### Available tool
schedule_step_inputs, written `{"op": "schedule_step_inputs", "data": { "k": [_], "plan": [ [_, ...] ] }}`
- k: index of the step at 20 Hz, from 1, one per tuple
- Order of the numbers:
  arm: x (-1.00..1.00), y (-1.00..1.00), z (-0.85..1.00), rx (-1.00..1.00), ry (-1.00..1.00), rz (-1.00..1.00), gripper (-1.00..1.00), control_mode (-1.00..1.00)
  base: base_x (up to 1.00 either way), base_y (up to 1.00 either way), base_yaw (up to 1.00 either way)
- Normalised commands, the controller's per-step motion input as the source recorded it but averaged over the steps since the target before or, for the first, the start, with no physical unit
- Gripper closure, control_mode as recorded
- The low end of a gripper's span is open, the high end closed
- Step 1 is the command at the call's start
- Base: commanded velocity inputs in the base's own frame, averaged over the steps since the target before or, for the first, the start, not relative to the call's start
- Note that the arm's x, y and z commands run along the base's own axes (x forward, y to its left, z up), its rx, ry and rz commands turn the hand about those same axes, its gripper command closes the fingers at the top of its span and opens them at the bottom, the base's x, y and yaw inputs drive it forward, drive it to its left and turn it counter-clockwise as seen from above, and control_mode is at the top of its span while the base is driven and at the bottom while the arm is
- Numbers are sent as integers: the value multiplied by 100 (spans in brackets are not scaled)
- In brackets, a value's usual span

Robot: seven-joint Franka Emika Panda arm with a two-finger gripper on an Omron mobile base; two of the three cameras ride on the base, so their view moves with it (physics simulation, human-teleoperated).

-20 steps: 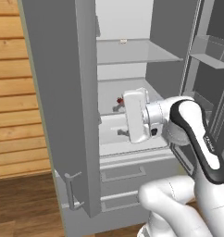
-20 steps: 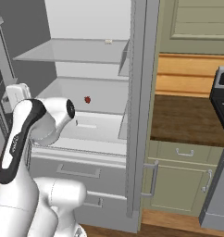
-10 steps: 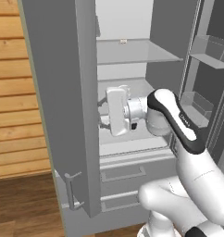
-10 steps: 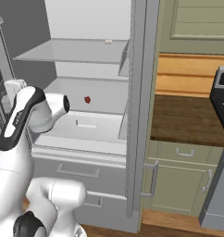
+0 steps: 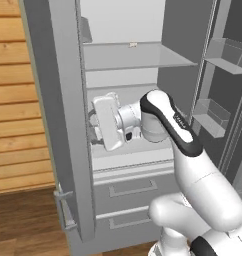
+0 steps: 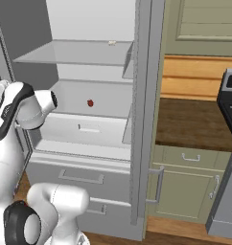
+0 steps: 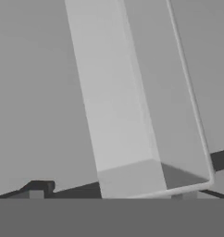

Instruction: Take the strawberry from the fridge and place it on top of the pancake, located on the dining counter.

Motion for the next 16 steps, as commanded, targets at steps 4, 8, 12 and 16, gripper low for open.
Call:
{"op": "schedule_step_inputs", "data": {
  "k": [4, 8, 12, 16],
  "plan": [
    [0, 62, 0, 0, 1, 0, -100, -100, 0, 0, 0],
    [0, 48, 0, 0, 0, -1, -100, -100, 0, 0, 0],
    [-1, 6, 0, 0, 0, -4, -100, -100, 0, 0, 0],
    [-1, -6, 6, -1, 0, -1, -100, -100, 0, 0, 0]
  ]
}}
